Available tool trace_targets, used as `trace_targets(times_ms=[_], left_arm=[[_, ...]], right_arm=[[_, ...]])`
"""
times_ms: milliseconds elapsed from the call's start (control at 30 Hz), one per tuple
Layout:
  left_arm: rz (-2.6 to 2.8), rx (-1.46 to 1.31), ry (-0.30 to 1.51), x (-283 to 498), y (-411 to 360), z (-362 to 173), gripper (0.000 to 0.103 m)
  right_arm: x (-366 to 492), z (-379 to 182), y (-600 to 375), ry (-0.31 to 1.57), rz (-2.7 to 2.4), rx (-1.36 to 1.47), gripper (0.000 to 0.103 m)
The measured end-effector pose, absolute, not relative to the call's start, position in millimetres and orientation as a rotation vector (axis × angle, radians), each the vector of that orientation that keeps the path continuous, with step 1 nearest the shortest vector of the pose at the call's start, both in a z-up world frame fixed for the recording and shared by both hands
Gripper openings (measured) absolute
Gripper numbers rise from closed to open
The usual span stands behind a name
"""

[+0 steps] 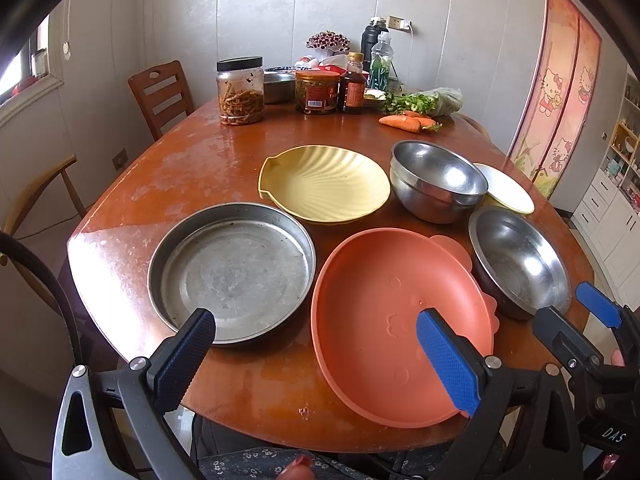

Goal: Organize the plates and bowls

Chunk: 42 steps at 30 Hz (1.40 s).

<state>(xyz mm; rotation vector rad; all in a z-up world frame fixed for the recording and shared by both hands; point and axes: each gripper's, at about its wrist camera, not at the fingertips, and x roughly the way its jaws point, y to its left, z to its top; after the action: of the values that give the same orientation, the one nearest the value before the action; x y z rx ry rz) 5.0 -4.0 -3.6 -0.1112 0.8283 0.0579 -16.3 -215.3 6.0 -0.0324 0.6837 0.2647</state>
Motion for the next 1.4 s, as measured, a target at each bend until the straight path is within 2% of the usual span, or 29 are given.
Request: trace_targets(times_ms=[1400], left_arm=[[0.056, -0.12, 0.836, -2.5, -0.7, -0.2, 0.101]], right_arm=[[-17.6, 2.7, -206.7, 0.715, 0.323, -0.051, 0.102]])
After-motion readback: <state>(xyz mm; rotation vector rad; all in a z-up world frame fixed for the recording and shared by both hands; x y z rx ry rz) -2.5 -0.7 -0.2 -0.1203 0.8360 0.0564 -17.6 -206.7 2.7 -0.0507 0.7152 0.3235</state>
